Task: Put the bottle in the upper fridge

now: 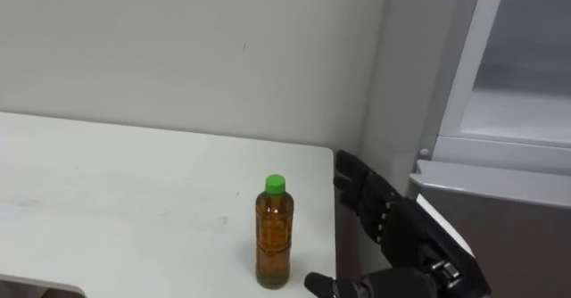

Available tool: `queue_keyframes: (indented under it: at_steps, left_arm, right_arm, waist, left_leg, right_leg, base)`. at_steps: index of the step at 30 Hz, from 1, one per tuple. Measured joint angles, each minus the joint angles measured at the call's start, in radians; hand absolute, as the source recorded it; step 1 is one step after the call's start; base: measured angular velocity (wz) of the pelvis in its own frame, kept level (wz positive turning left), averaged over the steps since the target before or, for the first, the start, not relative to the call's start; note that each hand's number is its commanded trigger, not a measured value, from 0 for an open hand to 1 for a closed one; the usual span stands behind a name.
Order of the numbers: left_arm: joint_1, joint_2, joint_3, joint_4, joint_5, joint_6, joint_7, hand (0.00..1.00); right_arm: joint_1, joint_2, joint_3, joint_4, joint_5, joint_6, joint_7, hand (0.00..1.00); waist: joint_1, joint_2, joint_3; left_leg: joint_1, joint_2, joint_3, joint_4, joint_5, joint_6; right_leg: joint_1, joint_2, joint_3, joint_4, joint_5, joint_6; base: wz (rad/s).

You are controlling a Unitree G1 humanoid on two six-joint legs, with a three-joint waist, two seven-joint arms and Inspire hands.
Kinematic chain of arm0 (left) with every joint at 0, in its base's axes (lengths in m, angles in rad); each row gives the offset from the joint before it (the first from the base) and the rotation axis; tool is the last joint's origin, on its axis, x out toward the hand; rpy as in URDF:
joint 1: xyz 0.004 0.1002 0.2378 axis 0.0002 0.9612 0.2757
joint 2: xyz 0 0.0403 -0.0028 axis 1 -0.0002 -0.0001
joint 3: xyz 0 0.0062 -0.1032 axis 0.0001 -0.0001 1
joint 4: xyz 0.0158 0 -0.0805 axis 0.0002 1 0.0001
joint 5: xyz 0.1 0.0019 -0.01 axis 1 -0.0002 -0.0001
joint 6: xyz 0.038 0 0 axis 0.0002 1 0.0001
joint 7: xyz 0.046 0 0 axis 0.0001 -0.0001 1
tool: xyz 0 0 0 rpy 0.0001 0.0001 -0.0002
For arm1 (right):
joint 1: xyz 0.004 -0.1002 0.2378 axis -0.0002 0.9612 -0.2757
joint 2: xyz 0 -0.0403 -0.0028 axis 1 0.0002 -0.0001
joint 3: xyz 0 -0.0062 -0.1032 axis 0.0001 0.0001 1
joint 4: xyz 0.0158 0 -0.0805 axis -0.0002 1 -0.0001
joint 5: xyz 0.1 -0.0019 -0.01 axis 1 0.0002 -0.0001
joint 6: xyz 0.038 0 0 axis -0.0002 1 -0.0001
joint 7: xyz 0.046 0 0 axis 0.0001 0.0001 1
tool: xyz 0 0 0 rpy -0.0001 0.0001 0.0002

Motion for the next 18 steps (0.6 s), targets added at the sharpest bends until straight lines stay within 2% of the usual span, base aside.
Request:
queue_keyframes:
  at_steps: [5,9,11,16,18]
  left_arm:
    - [0.002,0.003,0.000,-0.034,0.040,0.011,-0.006,0.00]
    - [0.010,0.006,-0.004,-0.067,0.042,0.015,-0.007,0.00]
    - [0.022,0.008,-0.005,-0.081,0.051,0.016,-0.007,0.00]
    - [0.047,0.000,-0.006,-0.145,0.097,0.034,-0.010,0.00]
    - [0.056,-0.001,-0.008,-0.170,0.105,0.036,-0.010,0.00]
  right_arm:
    - [-0.018,0.000,0.000,0.015,0.002,0.000,-0.028,0.00]
    - [-0.038,0.000,0.001,0.055,0.002,0.000,-0.050,0.00]
    - [-0.051,-0.001,0.020,0.087,0.002,0.000,-0.069,0.00]
    - [-0.087,-0.001,0.029,0.144,0.002,0.000,-0.108,0.00]
    - [-0.094,-0.001,0.030,0.161,0.004,0.000,-0.121,0.00]
  waist:
    - [0.018,-0.013,0.0032]
    - [0.042,-0.023,0.0084]
    - [0.048,-0.028,0.0084]
    - [0.045,-0.030,0.0072]
    - [0.048,-0.027,0.0091]
  left_leg:
    - [-0.007,-0.002,-0.021,0.014,0.000,0.000]
    - [-0.008,-0.001,-0.021,0.016,0.000,0.000]
    - [-0.017,-0.002,-0.025,0.017,0.000,0.000]
    - [-0.043,-0.003,-0.047,0.034,0.000,0.000]
    - [-0.047,-0.004,-0.053,0.035,0.000,0.000]
  right_leg:
    - [-0.001,-0.001,-0.022,0.000,0.000,0.000]
    - [0.000,-0.001,-0.023,0.000,0.000,0.000]
    - [-0.001,-0.001,-0.027,0.000,0.001,-0.001]
    - [-0.003,-0.001,-0.049,0.000,0.001,-0.002]
    - [-0.005,-0.001,-0.058,-0.001,0.001,-0.002]
  base:
    - [0.11]
    - [0.01]
    - [0.04]
    - [0.14]
    - [0.12]
